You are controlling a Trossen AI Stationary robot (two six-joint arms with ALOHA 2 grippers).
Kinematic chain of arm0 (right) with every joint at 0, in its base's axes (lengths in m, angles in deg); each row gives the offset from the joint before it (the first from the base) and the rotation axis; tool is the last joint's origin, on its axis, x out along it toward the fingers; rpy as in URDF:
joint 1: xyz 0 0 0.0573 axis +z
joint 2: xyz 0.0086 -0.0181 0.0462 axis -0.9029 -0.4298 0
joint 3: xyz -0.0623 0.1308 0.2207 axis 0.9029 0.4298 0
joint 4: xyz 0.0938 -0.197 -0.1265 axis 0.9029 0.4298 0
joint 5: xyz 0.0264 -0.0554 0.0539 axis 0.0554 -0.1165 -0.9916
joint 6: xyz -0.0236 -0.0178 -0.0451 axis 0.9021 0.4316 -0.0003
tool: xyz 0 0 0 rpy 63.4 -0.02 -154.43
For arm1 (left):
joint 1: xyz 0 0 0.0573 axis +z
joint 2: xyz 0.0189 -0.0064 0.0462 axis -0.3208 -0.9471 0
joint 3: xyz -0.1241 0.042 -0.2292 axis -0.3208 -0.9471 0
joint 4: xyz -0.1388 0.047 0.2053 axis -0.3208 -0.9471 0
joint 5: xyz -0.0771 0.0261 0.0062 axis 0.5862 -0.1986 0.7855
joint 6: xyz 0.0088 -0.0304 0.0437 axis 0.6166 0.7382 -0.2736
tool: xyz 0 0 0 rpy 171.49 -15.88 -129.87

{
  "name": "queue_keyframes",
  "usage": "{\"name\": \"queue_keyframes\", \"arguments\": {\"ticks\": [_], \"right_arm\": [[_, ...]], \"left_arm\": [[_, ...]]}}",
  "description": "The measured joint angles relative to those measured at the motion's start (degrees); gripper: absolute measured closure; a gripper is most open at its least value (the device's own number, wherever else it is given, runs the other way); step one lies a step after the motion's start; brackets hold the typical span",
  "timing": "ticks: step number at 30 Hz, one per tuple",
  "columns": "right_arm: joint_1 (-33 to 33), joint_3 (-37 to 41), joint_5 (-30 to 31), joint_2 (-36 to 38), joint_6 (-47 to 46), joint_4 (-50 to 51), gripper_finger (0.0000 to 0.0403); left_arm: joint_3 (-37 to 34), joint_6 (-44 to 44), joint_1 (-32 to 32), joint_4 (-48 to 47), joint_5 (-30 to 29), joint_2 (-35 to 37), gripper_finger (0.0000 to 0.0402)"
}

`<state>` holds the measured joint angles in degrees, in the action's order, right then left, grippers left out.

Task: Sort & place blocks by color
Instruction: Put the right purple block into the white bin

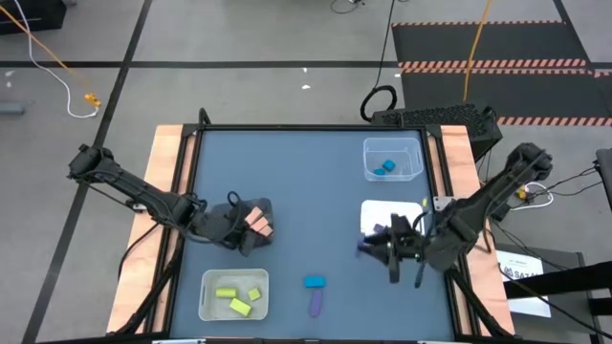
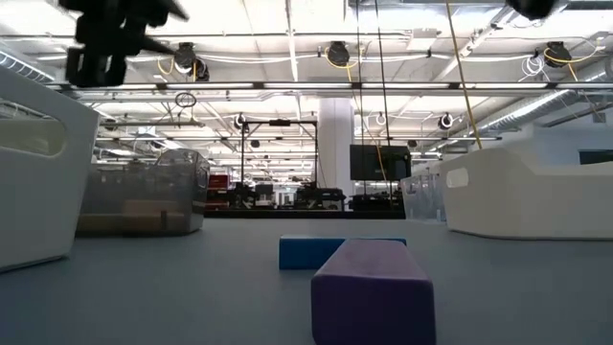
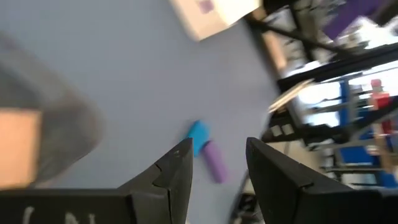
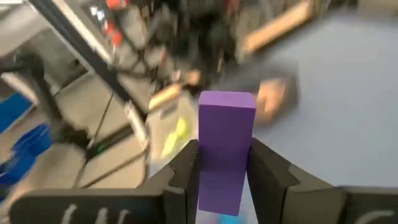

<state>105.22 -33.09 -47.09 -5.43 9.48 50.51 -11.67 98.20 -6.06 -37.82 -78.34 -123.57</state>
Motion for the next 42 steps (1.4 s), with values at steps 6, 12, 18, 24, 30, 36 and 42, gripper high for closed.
{"name": "queue_keyframes", "arguments": {"ticks": [6, 12, 18, 24, 30, 36, 42], "right_arm": [[-3.7, 0.0, 0.8, 1.7, 25.9, -18.3, 0.0315], [-4.3, 0.0, 0.6, 1.8, 44.8, -32.6, 0.0315], [-4.2, 0.0, 0.5, 3.3, 47.1, -29.9, 0.0315], [-4.2, 0.0, -1.1, 7.2, 30.3, -5.3, 0.0315], [-4.2, 0.0, -12.9, 10.9, 6.2, 22.6, 0.0314], [-4.3, 0.0, -16.0, 10.5, -7.0, 42.8, 0.0314], [-5.7, -0.1, -17.8, 8.2, -11.5, 54.9, 0.0297]], "left_arm": [[0.0, -7.5, 0.0, 13.8, -2.5, 0.0, 0.0252], [0.0, -17.1, 0.0, 28.0, -3.7, 0.0, 0.0252], [0.0, -21.5, 0.0, 34.8, -3.9, 0.0, 0.0252], [0.0, -18.4, -0.1, 35.1, -3.9, -1.3, 0.0252], [0.0, -13.2, -0.7, 35.1, -3.8, -6.7, 0.0252], [0.0, -8.3, -1.0, 39.3, -2.5, -14.7, 0.0252], [0.0, -10.7, -1.0, 54.2, 1.1, -22.0, 0.0252]]}}
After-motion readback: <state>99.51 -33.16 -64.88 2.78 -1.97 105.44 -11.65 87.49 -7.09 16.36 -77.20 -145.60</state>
